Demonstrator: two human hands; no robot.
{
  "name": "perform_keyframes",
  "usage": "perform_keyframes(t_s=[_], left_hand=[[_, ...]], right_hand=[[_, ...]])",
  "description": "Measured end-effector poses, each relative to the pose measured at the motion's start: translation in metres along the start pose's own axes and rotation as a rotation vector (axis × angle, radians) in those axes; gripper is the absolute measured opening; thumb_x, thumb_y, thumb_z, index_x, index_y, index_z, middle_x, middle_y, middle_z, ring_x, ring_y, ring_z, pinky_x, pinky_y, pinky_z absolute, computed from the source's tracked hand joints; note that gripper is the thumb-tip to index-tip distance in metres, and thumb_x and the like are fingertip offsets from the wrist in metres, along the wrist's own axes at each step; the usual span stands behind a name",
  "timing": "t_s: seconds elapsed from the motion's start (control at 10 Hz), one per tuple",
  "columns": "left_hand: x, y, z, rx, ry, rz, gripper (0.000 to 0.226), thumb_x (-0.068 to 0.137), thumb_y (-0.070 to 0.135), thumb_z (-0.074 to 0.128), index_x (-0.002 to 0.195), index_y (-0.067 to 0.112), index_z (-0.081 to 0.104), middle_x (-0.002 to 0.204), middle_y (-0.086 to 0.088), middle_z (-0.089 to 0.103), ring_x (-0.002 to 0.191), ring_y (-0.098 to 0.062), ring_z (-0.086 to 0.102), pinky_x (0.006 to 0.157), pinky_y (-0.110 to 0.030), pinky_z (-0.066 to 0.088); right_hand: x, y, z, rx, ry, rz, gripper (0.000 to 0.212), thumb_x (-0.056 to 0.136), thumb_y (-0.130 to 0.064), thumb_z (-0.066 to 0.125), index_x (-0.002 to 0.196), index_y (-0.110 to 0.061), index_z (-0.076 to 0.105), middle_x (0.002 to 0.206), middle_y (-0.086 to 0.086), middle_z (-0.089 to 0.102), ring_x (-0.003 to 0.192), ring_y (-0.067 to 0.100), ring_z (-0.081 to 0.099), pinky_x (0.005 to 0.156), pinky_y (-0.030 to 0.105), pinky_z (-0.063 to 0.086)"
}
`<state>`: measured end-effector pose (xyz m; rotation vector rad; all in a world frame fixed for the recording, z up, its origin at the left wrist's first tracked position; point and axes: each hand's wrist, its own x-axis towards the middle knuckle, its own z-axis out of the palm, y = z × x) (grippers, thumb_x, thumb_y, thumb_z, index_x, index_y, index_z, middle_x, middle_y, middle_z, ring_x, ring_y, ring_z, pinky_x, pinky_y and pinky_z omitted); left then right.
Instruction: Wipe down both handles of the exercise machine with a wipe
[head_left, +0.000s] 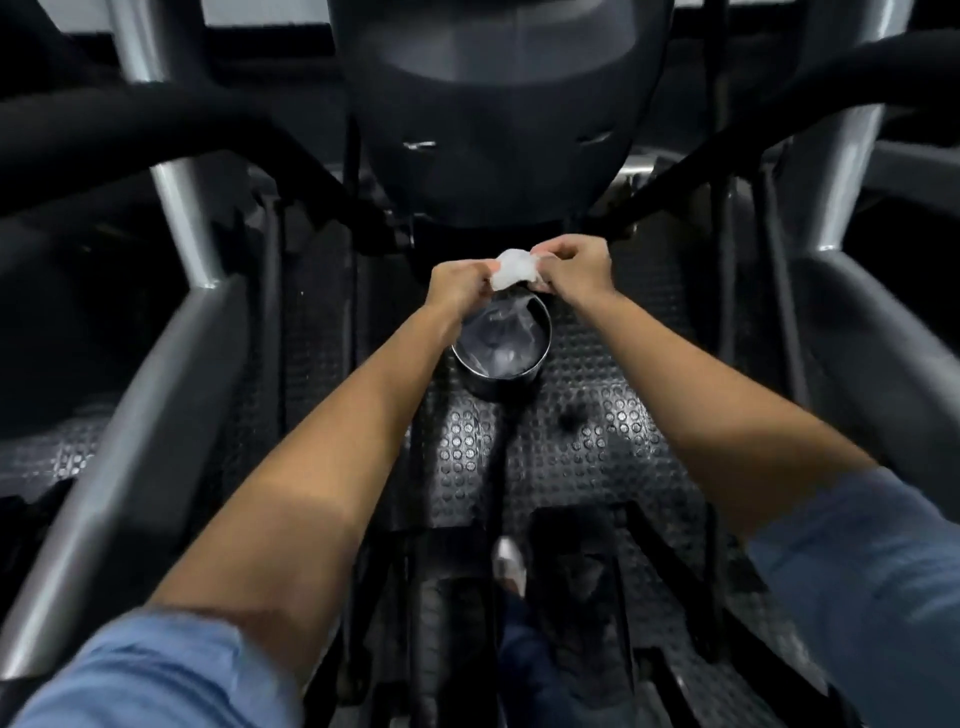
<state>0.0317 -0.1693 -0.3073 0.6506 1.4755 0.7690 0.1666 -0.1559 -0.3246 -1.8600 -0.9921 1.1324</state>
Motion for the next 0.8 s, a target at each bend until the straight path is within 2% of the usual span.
perform_keyframes(t_s=[0.1,0.2,0.3,0.4,0.5,0.6,0.7,0.8], left_hand=[[0.03,-0.017,0.007,-0.043,-0.001,-0.078,0.015,0.089,0.004,0.055,0.076,0.012,0.06,0.076,0.0,0.061,0.069,-0.009,0.058,0.053,-0.015,0.05],[0.057,-0.032,0.015,-0.052,0.022,-0.147,0.018,0.089,0.006,0.055,0.073,0.014,0.059,0.054,0.008,0.064,0.066,-0.008,0.056,0.058,-0.016,0.048],[0.077,-0.05,0.021,-0.053,0.021,-0.187,0.021,0.091,0.007,0.051,0.073,0.015,0.057,0.062,0.005,0.064,0.064,-0.007,0.054,0.059,-0.016,0.047],[0.088,-0.064,0.026,-0.065,0.018,-0.208,0.022,0.094,0.01,0.047,0.075,0.017,0.056,0.068,0.004,0.063,0.06,-0.006,0.058,0.059,-0.017,0.044],[0.095,-0.074,0.03,-0.104,0.063,-0.228,0.022,0.094,0.013,0.046,0.075,0.018,0.055,0.068,0.002,0.058,0.061,-0.011,0.054,0.056,-0.021,0.042],[0.095,-0.078,0.033,-0.146,0.158,-0.167,0.024,0.089,0.005,0.045,0.074,0.02,0.056,0.073,0.0,0.055,0.07,-0.017,0.053,0.068,-0.028,0.045],[0.088,-0.075,0.027,-0.177,0.196,-0.119,0.029,0.088,0.0,0.044,0.113,-0.007,0.057,0.104,-0.016,0.062,0.09,-0.022,0.062,0.087,-0.034,0.048],[0.083,-0.075,0.017,-0.175,0.19,-0.106,0.048,0.087,-0.001,0.045,0.133,-0.012,0.036,0.141,-0.026,0.041,0.128,-0.039,0.044,0.109,-0.046,0.036]], right_hand=[[0.031,0.026,0.011,-0.029,0.0,0.073,0.013,0.08,0.004,0.06,0.085,-0.001,0.071,0.066,0.002,0.062,0.056,0.012,0.061,0.056,0.025,0.058],[0.053,0.047,0.021,-0.036,-0.042,0.158,0.013,0.084,0.005,0.057,0.087,0.001,0.069,0.074,0.008,0.063,0.06,0.017,0.063,0.059,0.029,0.059],[0.071,0.068,0.028,-0.052,-0.04,0.216,0.015,0.087,0.003,0.054,0.085,-0.005,0.066,0.091,0.014,0.064,0.077,0.026,0.067,0.061,0.032,0.059],[0.084,0.084,0.034,-0.031,-0.065,0.251,0.022,0.088,0.002,0.052,0.107,-0.002,0.062,0.108,0.013,0.057,0.095,0.031,0.064,0.058,0.035,0.059],[0.095,0.099,0.035,-0.077,-0.152,0.291,0.043,0.089,0.001,0.047,0.132,-0.006,0.044,0.129,0.015,0.048,0.105,0.032,0.059,0.079,0.045,0.057],[0.101,0.108,0.03,-0.169,-0.255,0.325,0.062,0.087,-0.008,0.049,0.144,-0.013,0.025,0.132,0.014,0.047,0.107,0.031,0.058,0.088,0.044,0.053],[0.106,0.116,0.022,-0.298,-0.256,0.302,0.051,0.083,-0.011,0.053,0.132,-0.006,0.041,0.119,0.016,0.057,0.096,0.031,0.06,0.064,0.03,0.053],[0.097,0.112,0.01,-0.425,-0.23,0.227,0.016,0.081,-0.005,0.047,0.092,-0.004,0.059,0.083,0.013,0.058,0.059,0.02,0.049,0.038,0.02,0.037]])
